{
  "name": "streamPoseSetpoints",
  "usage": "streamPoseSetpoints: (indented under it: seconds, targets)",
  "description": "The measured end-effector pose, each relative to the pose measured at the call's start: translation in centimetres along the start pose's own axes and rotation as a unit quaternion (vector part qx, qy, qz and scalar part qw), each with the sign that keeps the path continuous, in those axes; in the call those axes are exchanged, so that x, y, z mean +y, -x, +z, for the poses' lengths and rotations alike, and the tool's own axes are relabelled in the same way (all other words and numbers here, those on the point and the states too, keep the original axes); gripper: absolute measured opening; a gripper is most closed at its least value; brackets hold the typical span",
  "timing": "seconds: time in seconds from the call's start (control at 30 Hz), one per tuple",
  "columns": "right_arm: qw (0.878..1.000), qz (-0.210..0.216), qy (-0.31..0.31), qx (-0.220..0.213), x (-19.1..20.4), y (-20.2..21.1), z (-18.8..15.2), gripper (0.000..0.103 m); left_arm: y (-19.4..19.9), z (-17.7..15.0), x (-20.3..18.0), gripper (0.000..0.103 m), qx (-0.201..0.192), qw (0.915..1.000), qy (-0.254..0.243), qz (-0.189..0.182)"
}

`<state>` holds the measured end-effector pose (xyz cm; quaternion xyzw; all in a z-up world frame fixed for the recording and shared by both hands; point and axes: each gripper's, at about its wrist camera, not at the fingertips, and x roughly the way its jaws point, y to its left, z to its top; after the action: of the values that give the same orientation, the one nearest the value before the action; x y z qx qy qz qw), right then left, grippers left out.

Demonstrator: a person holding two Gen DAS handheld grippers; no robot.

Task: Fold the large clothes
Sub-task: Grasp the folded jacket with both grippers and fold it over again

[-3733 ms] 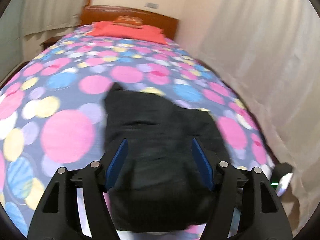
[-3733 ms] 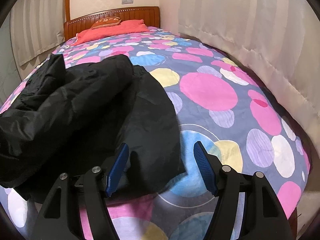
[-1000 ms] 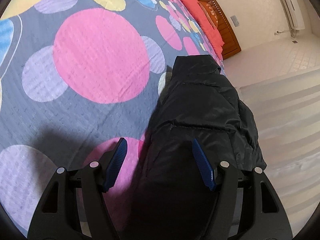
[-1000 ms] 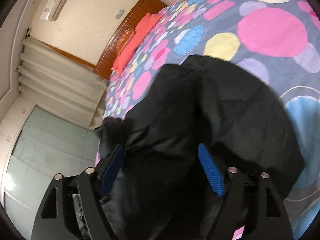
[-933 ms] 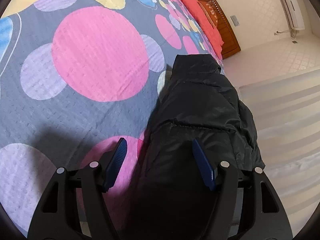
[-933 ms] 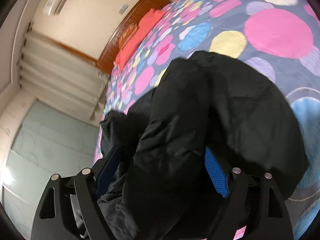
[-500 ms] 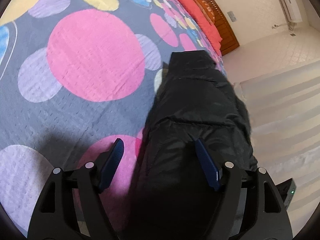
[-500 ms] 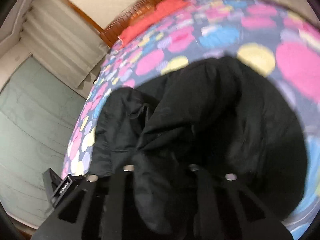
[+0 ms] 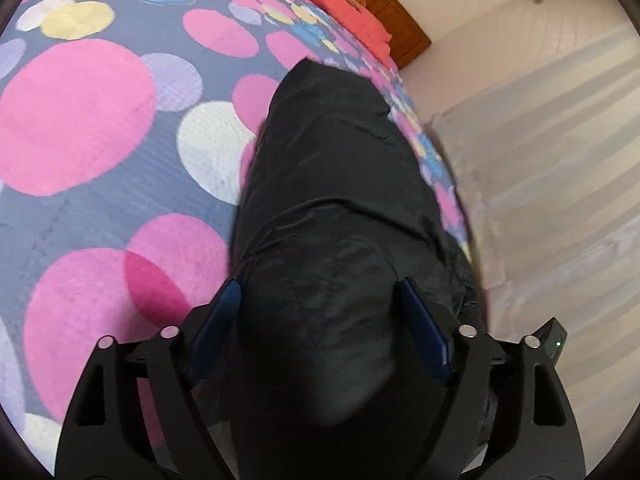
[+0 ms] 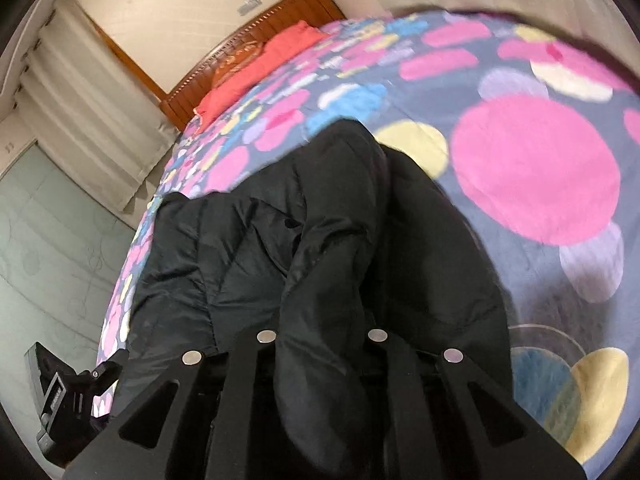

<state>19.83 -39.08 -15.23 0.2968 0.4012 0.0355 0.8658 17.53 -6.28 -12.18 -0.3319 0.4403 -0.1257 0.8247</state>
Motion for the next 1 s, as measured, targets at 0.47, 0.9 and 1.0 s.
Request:
streamPoseSetpoints:
  seconds: [0.47, 0.9, 1.0]
  targets:
    - [0.997, 0.048, -0.053, 0.022, -3.8, -1.1, -0.1, 0.022, -2.7, -0.7, -1.7, 0.085, -0.013, 0.9952, -0.061, 0.075]
    - [0.997, 0.037, -0.049, 0.036, -2.8, 4.4, -4.5, 0.034, -2.7, -1.2, -2.1, 0.085, -0.017, 0.9945, -0.076, 0.071]
    - [0.998, 0.033, -0.05, 0.022, -3.8, 3.3, -5.4, 0.032, -3.1, -1.6, -2.4, 0.085, -0.019, 0.9921, -0.093, 0.082]
